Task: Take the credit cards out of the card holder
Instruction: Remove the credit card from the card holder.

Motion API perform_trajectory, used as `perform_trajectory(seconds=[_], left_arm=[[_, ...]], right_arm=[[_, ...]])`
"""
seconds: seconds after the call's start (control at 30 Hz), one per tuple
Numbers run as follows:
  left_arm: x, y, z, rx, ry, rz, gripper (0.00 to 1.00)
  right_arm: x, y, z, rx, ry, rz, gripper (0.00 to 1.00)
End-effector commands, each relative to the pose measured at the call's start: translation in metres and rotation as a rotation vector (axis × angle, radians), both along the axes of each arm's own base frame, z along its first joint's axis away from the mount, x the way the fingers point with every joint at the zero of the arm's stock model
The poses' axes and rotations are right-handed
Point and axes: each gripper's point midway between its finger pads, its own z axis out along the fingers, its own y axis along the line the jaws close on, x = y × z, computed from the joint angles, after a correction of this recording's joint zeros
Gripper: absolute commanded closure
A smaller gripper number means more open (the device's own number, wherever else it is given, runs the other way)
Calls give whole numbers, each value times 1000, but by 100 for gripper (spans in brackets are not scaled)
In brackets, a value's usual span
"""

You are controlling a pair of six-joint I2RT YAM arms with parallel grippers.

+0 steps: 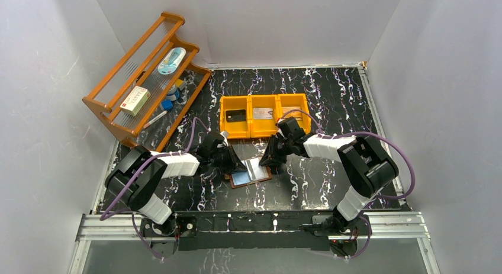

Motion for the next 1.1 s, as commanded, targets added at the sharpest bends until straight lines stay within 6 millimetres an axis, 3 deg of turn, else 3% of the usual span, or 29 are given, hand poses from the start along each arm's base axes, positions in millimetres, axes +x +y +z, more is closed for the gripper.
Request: perform_trajectory(seconds=[0.0, 0.1, 0.2, 0.3, 0.47, 0.87, 1.07], left_arm=[[-2, 2, -3, -10, 21, 16, 88], [4, -4, -1, -46, 33, 43, 76], [4, -5, -10, -45, 73, 69, 72], [3, -7, -18, -67, 102, 87, 76], [0, -7, -20, -114, 119, 125, 100], [1, 17, -15, -62, 69, 143, 100], [3, 12, -5, -86, 44, 97, 100]], right_arm=[[-19, -31, -42, -183, 63, 7, 76], [-20, -31, -42, -180, 65, 7, 76], [-22, -31, -43, -176, 71, 2, 75], [-23, -31, -44, -171, 75, 1, 75], [-26, -33, -47, -180, 86, -5, 75], [-24, -44, -51, -222, 81, -40, 76], [-23, -35, -42, -165, 73, -17, 72]])
